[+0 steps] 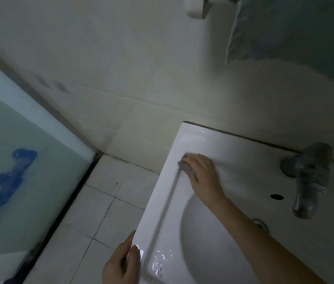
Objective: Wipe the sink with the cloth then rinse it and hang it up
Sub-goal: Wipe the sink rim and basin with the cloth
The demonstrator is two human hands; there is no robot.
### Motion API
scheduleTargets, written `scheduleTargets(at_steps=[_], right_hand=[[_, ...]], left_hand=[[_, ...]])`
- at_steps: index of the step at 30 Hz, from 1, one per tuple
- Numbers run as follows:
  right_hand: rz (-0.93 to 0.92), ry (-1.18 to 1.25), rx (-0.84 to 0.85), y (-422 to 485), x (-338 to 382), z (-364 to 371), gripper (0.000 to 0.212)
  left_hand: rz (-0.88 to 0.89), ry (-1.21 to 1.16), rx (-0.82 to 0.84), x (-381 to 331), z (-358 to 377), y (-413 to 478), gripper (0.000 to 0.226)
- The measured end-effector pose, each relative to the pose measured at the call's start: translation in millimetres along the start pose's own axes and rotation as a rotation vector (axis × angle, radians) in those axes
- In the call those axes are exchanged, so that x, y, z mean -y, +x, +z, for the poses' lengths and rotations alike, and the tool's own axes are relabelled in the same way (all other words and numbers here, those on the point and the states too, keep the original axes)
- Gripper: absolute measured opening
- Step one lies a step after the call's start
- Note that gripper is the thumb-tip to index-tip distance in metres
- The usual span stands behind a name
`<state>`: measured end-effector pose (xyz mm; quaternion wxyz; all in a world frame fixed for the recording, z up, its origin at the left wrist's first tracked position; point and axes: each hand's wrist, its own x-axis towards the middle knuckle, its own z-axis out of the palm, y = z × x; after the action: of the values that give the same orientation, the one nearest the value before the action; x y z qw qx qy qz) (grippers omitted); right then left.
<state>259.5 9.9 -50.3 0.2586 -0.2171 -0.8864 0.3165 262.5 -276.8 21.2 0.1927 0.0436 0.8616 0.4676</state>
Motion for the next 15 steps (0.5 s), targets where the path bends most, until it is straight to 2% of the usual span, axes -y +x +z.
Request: scheduleTargets(at_steps=[4, 6, 10, 12, 13, 15], right_hand=[[0.193, -0.070, 0.016, -23, 20, 17, 0.025], [0.217, -0.064, 0.023, -45, 39, 22, 0.027], [-0.003, -0.051, 0.191, -85, 52, 1, 0.024], [-0.084, -0.160, 0.220, -64, 37, -8, 0.019], [-0.082, -0.212, 0.186, -48, 28, -8, 0.019], [0.036, -0.290, 0.086, -16, 17, -2, 0.019]], left_hand=[[-0.032, 0.012, -0.052, 10, 3, 2, 0.038], [-0.038, 0.028, -0.042, 7, 2, 2, 0.038], [0.058, 0.064, -0.008, 4, -3, 1, 0.031], [0.079, 0.093, -0.003, 7, -2, 2, 0.028], [0.060, 0.086, -0.014, 10, -2, 3, 0.028], [0.005, 0.022, -0.038, 12, 0, 3, 0.035]])
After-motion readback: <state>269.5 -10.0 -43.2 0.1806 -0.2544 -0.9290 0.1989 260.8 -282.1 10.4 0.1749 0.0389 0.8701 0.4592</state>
